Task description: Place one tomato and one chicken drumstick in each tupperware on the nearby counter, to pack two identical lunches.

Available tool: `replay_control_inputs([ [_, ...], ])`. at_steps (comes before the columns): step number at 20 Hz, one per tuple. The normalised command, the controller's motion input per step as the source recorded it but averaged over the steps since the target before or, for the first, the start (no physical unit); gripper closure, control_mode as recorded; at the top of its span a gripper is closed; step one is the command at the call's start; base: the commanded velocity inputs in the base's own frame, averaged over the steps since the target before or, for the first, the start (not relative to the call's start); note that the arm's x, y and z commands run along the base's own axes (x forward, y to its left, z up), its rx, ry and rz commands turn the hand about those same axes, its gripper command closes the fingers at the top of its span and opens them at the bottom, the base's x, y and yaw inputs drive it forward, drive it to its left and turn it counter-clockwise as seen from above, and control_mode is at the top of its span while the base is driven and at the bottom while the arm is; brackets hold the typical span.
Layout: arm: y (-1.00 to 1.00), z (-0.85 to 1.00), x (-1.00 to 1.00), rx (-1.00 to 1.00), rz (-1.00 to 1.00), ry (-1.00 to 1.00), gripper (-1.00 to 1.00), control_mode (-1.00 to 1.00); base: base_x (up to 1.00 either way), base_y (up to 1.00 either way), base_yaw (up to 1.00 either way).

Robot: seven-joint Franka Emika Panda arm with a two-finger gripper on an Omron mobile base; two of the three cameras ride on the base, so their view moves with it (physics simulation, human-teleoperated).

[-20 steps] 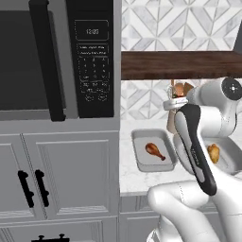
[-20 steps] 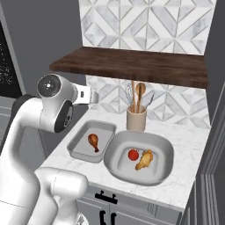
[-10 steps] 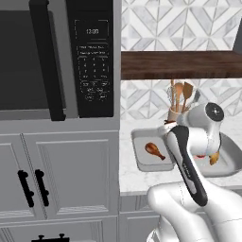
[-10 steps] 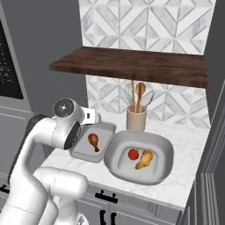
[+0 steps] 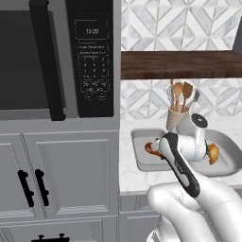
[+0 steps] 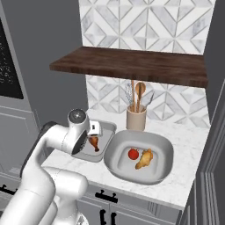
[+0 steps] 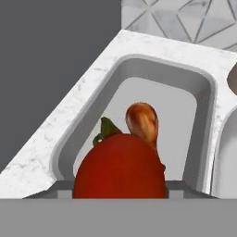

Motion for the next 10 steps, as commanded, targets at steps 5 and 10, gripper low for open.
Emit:
replay_control_inputs([
  [5, 0.14, -0.65, 0.34, 0.0, 0.1, 0.19, 1.0, -1.0, 0.0, 0.0, 0.0],
  [10, 0.02, -0.48, 0.39, 0.0, 0.1, 0.14, 1.0, -1.0, 0.0, 0.0, 0.0],
])
